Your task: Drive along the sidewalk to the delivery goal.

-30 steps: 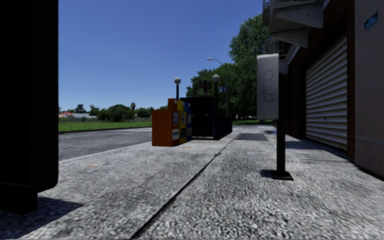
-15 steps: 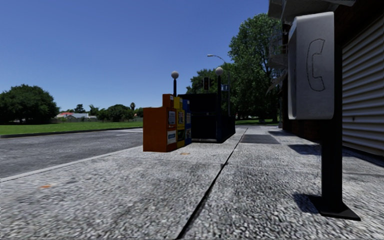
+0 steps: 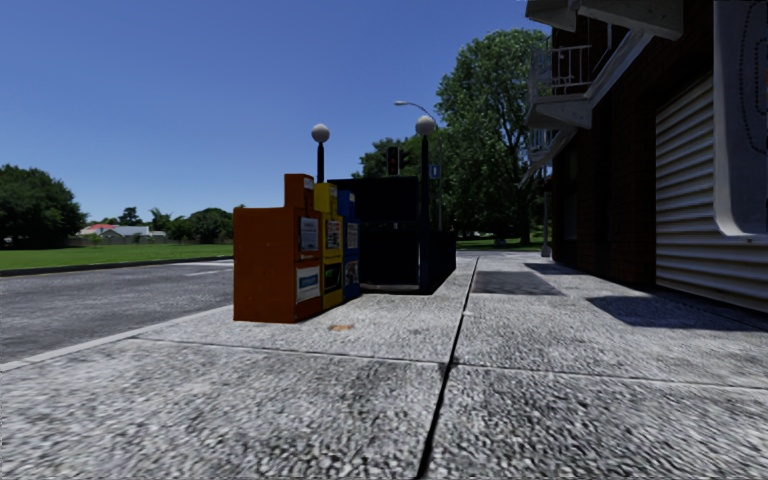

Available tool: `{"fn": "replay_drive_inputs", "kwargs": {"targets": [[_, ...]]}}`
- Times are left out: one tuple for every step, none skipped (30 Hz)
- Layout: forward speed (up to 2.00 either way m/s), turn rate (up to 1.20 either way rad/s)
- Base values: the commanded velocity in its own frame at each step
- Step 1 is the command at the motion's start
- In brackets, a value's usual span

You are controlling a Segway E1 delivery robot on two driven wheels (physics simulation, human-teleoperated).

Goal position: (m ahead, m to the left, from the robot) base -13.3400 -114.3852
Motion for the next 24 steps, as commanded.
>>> {"fn": "replay_drive_inputs", "kwargs": {"targets": [[2.0, -0.39], [2.0, -0.39], [2.0, -0.4], [2.0, -0.41], [2.0, -0.43], [2.0, -0.43], [2.0, -0.43], [2.0, -0.44], [2.0, -0.48], [2.0, -0.55], [2.0, -0.55], [2.0, -0.57], [2.0, -0.58], [2.0, -0.58], [2.0, -0.58], [2.0, -0.58], [2.0, -0.58], [2.0, -0.58], [2.0, -0.58], [2.0, -0.58], [2.0, -0.58], [2.0, -0.52], [2.0, -0.27], [2.0, -0.27]]}}
